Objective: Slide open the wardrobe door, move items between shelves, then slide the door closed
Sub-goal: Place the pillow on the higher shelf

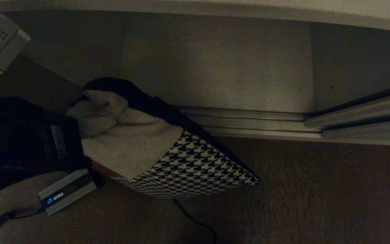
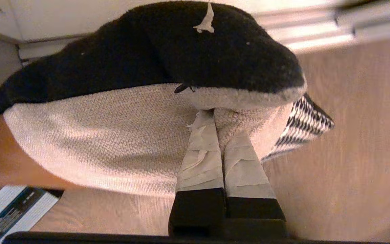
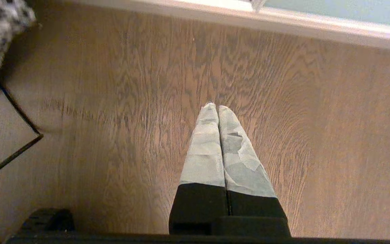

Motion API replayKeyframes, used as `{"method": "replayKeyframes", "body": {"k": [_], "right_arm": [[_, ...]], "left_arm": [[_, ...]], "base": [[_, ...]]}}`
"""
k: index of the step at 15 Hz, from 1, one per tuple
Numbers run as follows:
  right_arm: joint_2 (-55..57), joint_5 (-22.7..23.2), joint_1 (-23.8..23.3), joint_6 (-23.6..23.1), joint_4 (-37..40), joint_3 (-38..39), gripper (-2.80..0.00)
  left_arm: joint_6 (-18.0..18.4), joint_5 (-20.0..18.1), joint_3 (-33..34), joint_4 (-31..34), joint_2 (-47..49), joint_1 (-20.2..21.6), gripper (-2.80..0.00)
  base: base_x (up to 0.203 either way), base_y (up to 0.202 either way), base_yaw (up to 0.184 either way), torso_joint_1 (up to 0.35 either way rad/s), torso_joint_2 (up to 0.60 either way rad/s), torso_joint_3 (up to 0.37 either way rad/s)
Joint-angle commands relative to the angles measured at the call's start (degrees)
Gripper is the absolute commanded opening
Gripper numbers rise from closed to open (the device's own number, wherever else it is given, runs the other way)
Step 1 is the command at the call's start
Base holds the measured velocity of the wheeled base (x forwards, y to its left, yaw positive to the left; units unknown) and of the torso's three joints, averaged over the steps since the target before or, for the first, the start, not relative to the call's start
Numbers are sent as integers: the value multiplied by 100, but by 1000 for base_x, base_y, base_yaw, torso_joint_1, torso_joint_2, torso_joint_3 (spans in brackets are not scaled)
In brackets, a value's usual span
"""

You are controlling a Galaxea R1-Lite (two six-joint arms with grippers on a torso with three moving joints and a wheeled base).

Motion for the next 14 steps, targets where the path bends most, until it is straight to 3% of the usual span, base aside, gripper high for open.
{"method": "replayKeyframes", "body": {"k": [1,5,14], "right_arm": [[-1,2,2,-3,0,18,-280],[-1,2,2,-3,0,18,-280],[-1,2,1,-3,0,26,-280]], "left_arm": [[23,12,183,4,-18,-106,-280],[6,12,211,-12,12,-319,-280],[7,12,132,-22,-23,-381,-280]], "base": [[0,0,0,11,6,202],[0,0,0,2,3,200],[0,0,0,2,2,203]]}}
